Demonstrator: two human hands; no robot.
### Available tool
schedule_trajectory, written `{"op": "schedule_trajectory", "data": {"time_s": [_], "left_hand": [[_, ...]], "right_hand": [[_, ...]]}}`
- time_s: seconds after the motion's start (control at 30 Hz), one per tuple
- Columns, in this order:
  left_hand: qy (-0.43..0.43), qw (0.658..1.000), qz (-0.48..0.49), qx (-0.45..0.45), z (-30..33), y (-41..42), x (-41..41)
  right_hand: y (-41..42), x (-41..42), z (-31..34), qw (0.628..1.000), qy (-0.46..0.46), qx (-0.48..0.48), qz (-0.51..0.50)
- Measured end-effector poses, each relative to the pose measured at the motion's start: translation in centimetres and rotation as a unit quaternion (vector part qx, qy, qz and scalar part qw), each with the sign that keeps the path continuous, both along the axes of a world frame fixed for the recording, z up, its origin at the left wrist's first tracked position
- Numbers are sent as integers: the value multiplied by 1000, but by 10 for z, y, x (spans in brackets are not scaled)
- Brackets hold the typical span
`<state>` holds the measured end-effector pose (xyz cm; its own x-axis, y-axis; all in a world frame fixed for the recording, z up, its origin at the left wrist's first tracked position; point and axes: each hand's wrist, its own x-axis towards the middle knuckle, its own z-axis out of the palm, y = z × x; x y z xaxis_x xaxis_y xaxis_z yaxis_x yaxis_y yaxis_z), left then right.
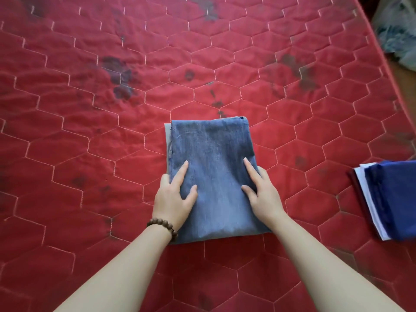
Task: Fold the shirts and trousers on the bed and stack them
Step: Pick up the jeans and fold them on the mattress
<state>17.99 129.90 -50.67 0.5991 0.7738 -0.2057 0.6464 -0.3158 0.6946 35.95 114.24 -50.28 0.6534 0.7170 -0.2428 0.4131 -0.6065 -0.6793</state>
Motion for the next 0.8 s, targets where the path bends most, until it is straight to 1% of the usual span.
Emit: {"op": "schedule_trajectory", "data": {"time_s": [0.07, 0.1, 0.13, 0.17, 0.2, 0.23, 0.27, 0.3, 0.33, 0.37, 0.4, 0.47, 0.53, 0.6, 0.73, 0.8], "left_hand": [[55, 998, 1, -26, 3, -3, -2], [98, 995, -1, -9, 5, -3, -1], [134, 990, 2, 42, 8, -3, 1], [146, 983, 11, 111, 12, -2, 5], [128, 975, 19, 179, 17, -1, 10], [93, 967, 15, 236, 21, 1, 18], [58, 959, -6, 276, 23, 4, 29], [40, 951, -43, 302, 23, 8, 41], [45, 945, -86, 313, 22, 13, 54], [64, 940, -124, 312, 18, 19, 66], [91, 938, -149, 298, 14, 27, 77], [162, 934, -171, 267, -2, 42, 88], [201, 927, -185, 257, -14, 51, 87], [199, 927, -187, 258, -17, 52, 81], [197, 933, -151, 263, -8, 37, 54], [185, 935, -146, 264, -8, 17, 31]], "right_hand": [[2, -2, 0, 999, 11, -45, 18], [4, -2, 1, 997, 7, -78, 24], [6, -2, 4, 993, -21, -111, 23], [9, -3, 9, 987, -84, -133, 11], [13, -5, 14, 977, -166, -133, -7], [21, -6, 19, 965, -240, -105, -19], [32, -6, 21, 954, -291, -63, -15], [47, -5, 21, 946, -324, -22, 9], [65, -2, 19, 940, -336, -3, 51], [83, 2, 17, 938, -332, -4, 95], [99, 7, 12, 937, -322, -25, 135], [120, 16, -2, 925, -308, -102, 197], [124, 24, -16, 913, -307, -146, 228], [116, 29, -19, 913, -311, -133, 227], [80, 26, -12, 928, -323, -132, 132], [57, 10, -11, 929, -334, -118, 110]]}}
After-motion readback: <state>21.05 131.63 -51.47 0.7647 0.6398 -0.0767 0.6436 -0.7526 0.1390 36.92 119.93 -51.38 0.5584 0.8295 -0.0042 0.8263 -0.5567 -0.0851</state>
